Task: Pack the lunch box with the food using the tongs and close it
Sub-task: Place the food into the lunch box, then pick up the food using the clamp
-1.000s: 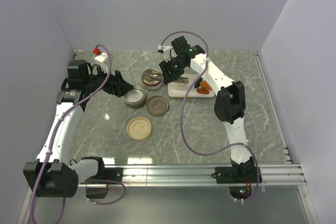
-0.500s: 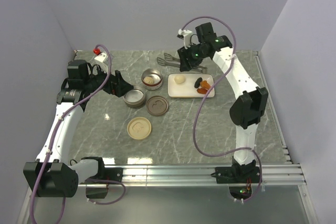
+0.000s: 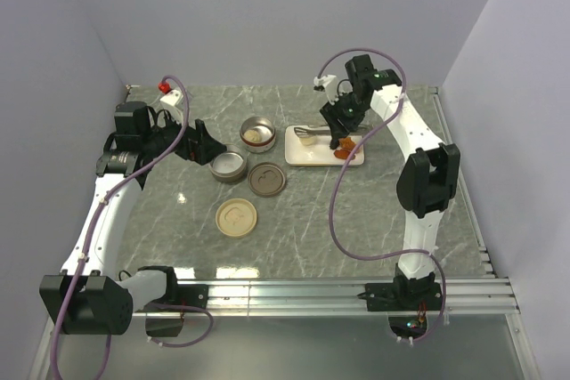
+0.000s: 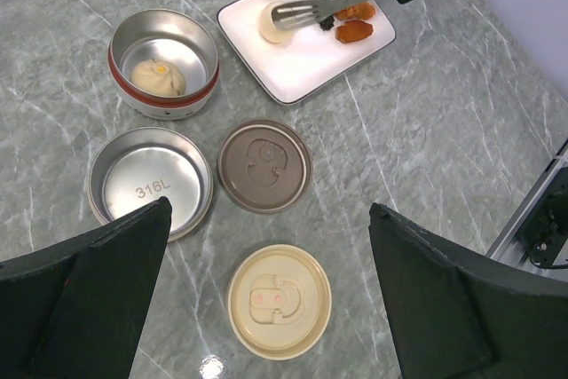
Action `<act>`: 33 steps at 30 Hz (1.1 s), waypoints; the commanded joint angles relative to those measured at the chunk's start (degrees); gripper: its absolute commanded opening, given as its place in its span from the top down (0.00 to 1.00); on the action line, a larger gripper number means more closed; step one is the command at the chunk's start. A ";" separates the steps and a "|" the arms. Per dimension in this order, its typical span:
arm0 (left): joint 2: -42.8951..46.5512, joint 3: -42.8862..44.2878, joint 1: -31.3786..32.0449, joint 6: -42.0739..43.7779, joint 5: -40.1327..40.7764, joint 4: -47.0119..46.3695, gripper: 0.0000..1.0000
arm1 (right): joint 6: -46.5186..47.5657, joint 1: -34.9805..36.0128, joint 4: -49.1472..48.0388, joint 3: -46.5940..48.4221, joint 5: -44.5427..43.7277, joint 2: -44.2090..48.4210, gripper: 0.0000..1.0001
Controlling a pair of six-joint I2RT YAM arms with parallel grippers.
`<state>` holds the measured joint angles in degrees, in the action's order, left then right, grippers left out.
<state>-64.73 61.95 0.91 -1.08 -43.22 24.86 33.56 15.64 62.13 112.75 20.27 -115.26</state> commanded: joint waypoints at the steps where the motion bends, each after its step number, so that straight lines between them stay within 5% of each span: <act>1: 0.75 2.12 -0.03 0.47 -0.55 -0.08 0.01 | 5.98 0.09 0.19 -0.86 -2.34 3.12 0.43; 33: -0.92 2.29 -0.03 -0.50 -1.69 -0.87 0.00 | 6.78 1.24 -3.95 1.77 -4.98 -4.71 0.40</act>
<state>-65.54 61.95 0.91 -1.13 -43.51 24.77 40.14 16.08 59.48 111.63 15.64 -119.44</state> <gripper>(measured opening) 0.995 0.598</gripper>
